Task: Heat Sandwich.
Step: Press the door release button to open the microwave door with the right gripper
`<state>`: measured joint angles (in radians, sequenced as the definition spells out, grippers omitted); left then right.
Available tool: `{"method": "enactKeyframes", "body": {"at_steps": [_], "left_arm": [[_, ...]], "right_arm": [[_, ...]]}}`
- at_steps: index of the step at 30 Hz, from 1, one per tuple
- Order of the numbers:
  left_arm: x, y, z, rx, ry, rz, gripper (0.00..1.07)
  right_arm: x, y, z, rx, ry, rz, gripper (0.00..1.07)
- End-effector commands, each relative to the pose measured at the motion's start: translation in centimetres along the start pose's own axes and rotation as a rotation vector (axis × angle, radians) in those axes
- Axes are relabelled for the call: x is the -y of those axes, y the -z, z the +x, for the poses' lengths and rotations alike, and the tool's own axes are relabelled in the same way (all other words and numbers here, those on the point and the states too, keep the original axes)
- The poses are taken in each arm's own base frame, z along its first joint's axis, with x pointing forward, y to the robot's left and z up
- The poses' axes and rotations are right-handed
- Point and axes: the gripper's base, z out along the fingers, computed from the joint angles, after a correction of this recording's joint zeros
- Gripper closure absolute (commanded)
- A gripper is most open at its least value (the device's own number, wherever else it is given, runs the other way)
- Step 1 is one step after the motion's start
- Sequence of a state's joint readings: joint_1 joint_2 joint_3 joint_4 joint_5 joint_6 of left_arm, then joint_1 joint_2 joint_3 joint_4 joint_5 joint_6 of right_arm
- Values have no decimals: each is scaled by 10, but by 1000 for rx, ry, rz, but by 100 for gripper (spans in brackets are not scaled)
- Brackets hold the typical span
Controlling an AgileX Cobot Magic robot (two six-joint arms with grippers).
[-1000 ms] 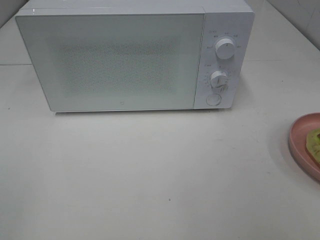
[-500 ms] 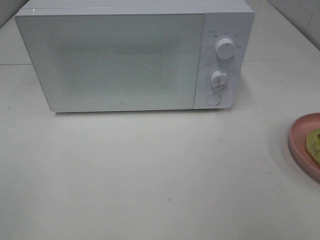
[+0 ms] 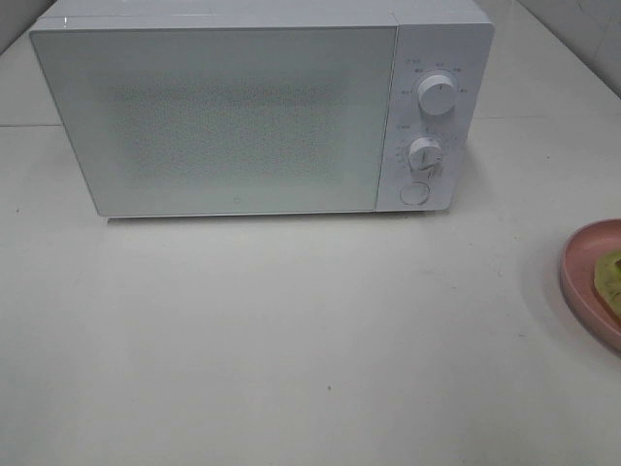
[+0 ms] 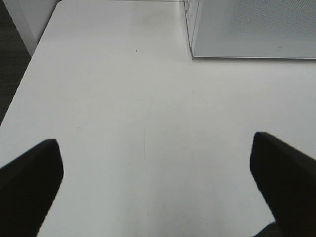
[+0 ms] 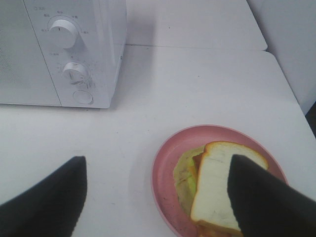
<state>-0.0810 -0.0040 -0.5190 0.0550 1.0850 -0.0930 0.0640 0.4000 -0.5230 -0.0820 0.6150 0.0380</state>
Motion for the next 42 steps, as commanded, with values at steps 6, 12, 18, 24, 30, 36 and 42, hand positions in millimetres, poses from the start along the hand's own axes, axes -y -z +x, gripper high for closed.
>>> {"method": "enactKeyframes", "body": {"at_steps": [6,12,18,24,30,36,42], "left_arm": [[0,3,1,35,1,4,9],[0,3,1,35,1,4,9],[0,3,1,35,1,4,9],[0,3,1,35,1,4,9],[0,3,1,35,1,4,9],[0,3,1,35,1,4,9],[0,3,1,35,1,4,9]], "right_arm": [[-2,-30,-15,-14,0,-4,32],[-3,-51,-22,-16,5,-12,32],[-4,-68,-26,-13,7,-18,32],[-7,-94,-30,-9,11,-28,32],[-9,-117,-32,4,12,-37,32],[-11,-138,-30,19,14,-47,32],[-14,-152,-20,140,25,-64,32]]}}
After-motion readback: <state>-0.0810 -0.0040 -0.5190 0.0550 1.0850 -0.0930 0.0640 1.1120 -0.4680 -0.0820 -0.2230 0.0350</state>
